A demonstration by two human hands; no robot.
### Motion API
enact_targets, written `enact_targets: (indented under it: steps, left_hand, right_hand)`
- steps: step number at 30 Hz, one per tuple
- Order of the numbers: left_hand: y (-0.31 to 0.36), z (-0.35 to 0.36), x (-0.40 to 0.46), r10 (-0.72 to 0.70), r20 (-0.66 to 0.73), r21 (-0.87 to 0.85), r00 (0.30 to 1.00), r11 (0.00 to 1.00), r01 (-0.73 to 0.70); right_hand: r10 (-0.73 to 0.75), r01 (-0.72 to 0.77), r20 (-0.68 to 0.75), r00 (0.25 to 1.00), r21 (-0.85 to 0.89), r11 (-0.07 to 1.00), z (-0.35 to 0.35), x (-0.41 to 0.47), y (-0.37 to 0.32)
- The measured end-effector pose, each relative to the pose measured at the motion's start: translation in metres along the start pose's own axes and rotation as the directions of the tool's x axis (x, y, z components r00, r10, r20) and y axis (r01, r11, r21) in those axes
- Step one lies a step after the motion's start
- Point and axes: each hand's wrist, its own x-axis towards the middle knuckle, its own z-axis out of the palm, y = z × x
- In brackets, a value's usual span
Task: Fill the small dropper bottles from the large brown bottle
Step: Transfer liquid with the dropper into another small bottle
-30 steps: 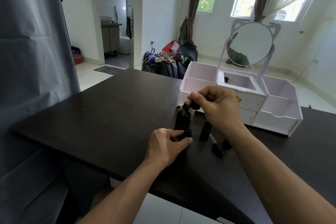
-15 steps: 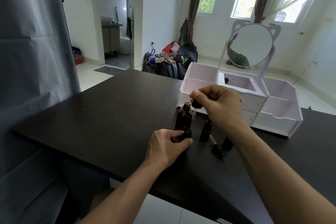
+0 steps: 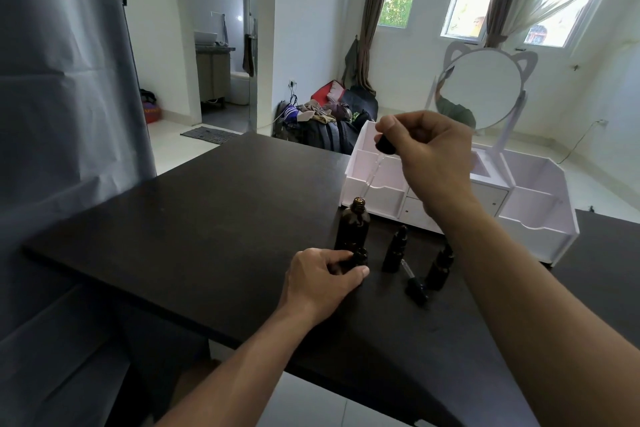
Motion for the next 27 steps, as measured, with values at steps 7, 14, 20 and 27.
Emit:
enact_targets:
  steps: [7, 14, 20, 27]
  left_hand:
    - [0.002, 0.000, -0.001, -0.011, 0.014, 0.019, 1.000, 1.000, 0.010]
    - [0.002, -0.001, -0.001, -0.016, 0.010, 0.013, 1.000, 1.000, 0.016]
    - [0.001, 0.000, -0.001, -0.022, 0.022, 0.000, 1.000, 1.000, 0.022]
    - [-0.002, 0.001, 0.000, -0.024, 0.040, -0.007, 0.999, 1.000, 0.024]
  right_hand:
    - [0.075, -0.066, 0.096, 0.993, -0.097, 0.993, 0.010, -0.008, 0.022]
    - [0.189, -0.162, 0.197, 0.962, -0.147, 0.976, 0.019, -0.022, 0.054]
    - [0.216, -0.187, 0.217, 0.952, -0.146, 0.971, 0.022, -0.028, 0.061]
    - [0.217, -0.184, 0.214, 0.953, -0.162, 0.970, 0.021, -0.031, 0.063]
